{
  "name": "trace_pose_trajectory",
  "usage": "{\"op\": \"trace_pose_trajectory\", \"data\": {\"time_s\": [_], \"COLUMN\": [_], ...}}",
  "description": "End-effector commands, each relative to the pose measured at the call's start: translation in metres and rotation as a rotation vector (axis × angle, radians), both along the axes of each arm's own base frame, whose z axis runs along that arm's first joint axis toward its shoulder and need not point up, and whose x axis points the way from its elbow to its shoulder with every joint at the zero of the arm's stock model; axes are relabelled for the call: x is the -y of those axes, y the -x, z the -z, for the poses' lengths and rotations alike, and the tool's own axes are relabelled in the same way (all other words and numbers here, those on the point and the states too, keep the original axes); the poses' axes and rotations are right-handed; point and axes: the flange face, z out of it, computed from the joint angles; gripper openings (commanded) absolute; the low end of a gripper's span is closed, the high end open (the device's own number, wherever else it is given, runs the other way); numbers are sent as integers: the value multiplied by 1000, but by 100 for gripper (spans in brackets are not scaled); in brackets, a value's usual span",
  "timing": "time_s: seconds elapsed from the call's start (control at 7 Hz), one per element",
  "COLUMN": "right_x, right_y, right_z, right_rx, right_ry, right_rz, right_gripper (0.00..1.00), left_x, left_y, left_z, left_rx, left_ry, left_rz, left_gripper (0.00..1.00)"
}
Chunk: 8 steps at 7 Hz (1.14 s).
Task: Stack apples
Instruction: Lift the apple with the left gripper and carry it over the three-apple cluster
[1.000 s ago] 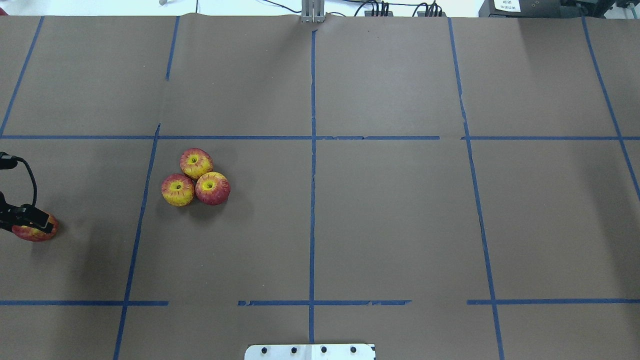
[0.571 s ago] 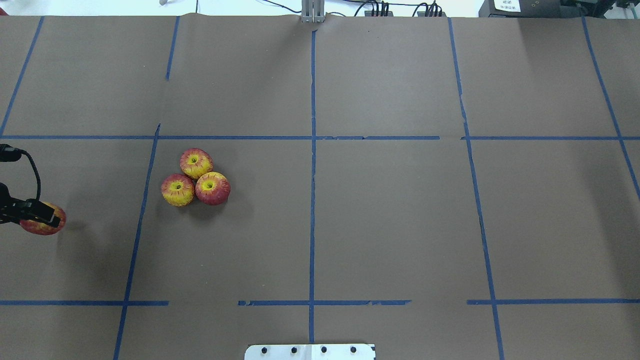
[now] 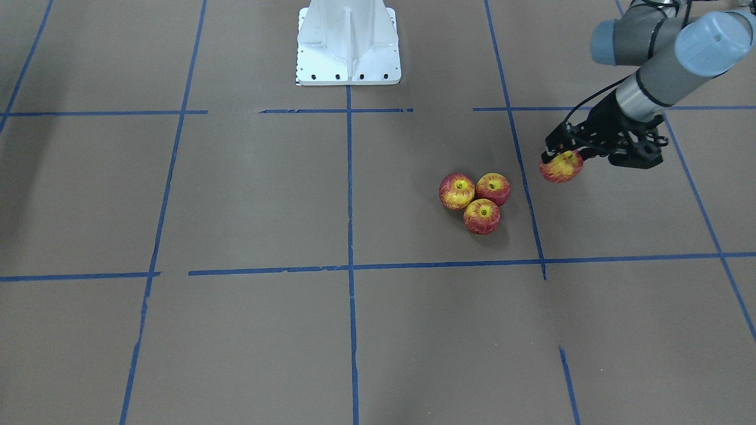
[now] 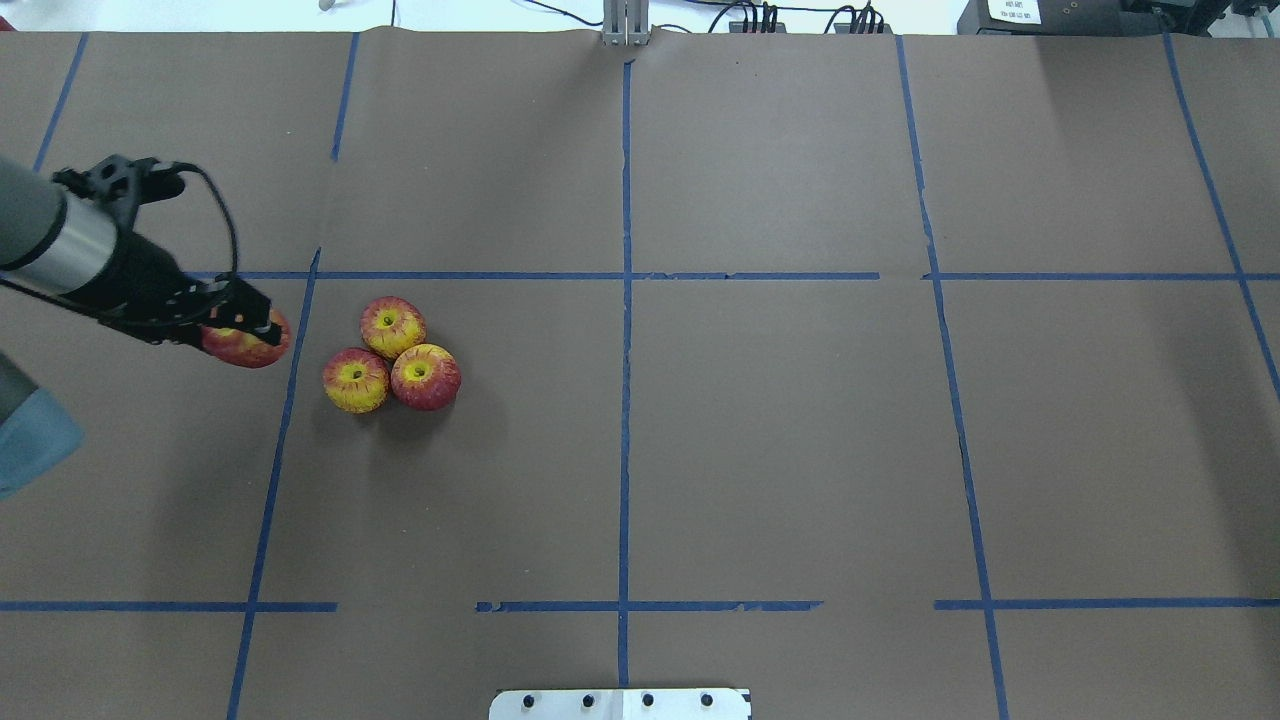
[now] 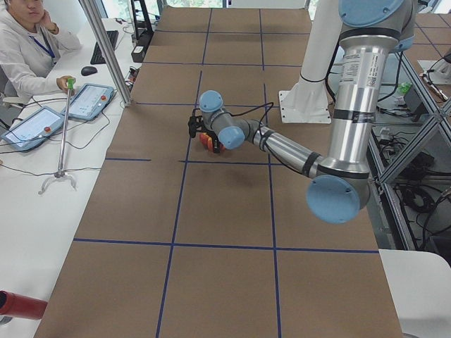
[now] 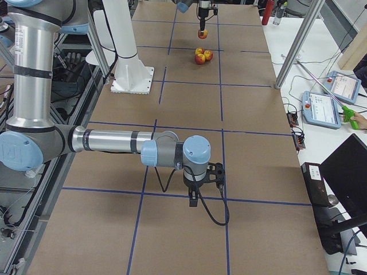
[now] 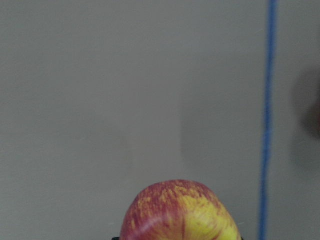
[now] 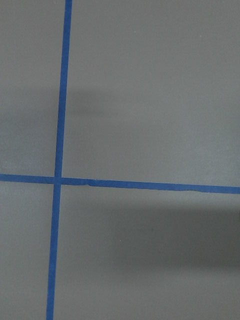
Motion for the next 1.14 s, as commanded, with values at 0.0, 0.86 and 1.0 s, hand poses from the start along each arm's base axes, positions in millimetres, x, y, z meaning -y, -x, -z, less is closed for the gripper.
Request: {"op": "trace_pose_trajectory", "data": {"time_s": [0.0,0.86,1.0], "right_x": [0,0,0], "right_y": [0,0,0], "right_z": [0,0,0], "right_rx": [0,0,0], "right_ry": [0,0,0], "right_rz": [0,0,0], "right_gripper": [100,100,100], "left_x": [6,1,0], "left_y": [-67,-105,-106], "left_z": [64,50,51], "left_rx": [87,121,120], "left_ry": [14,50,49], "left_rz": [15,-22,-23], "left_gripper": [0,0,0]}}
